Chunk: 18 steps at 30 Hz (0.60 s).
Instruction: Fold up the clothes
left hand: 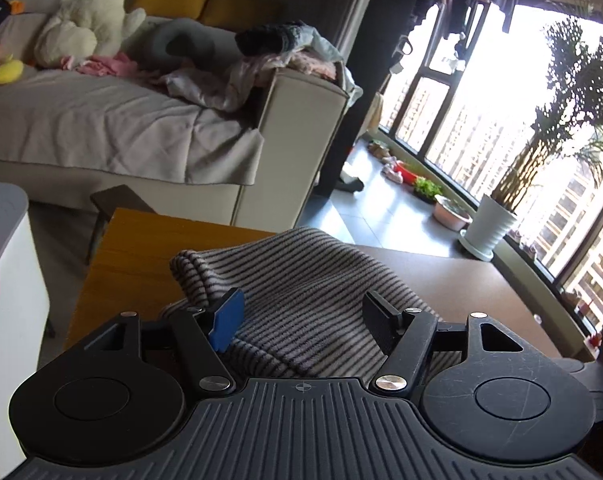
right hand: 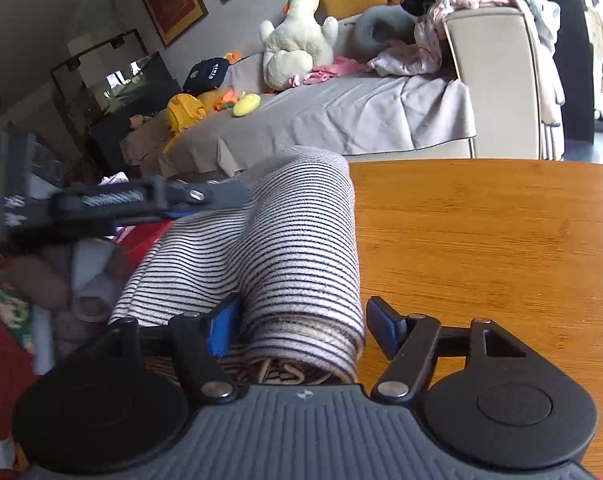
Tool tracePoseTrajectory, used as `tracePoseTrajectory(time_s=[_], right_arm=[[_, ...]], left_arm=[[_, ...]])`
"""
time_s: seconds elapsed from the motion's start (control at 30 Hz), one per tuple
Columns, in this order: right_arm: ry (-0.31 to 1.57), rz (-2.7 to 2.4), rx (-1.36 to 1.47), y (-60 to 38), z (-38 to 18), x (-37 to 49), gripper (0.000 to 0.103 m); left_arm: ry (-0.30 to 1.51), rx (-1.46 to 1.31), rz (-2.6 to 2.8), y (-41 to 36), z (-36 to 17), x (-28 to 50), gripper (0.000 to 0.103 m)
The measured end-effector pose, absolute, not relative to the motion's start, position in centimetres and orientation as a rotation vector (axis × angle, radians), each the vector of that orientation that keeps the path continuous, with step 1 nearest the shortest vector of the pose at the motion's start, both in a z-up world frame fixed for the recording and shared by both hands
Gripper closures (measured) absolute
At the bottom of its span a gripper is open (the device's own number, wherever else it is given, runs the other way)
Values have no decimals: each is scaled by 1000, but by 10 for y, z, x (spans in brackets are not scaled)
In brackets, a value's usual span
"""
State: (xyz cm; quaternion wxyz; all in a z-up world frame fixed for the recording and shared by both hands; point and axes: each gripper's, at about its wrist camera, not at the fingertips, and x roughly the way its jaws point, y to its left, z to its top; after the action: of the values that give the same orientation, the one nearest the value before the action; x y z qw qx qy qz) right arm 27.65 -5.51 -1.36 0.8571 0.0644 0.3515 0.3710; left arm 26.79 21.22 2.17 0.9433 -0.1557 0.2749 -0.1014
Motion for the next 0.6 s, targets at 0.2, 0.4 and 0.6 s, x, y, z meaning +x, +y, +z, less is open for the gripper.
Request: tracePoseTrajectory(time_s=[0.2,0.4,0.6], right_arm=[[689,754,80,-53,-8,263,35],[656,736,58,-62,-2,244,29],[705,620,20,-75,-14,227,19]], left_arm=[[574,-310,-348,189,28,215,40],[606,-259,-284,189,10,216,61],[595,-171,-233,178,8,215,62]])
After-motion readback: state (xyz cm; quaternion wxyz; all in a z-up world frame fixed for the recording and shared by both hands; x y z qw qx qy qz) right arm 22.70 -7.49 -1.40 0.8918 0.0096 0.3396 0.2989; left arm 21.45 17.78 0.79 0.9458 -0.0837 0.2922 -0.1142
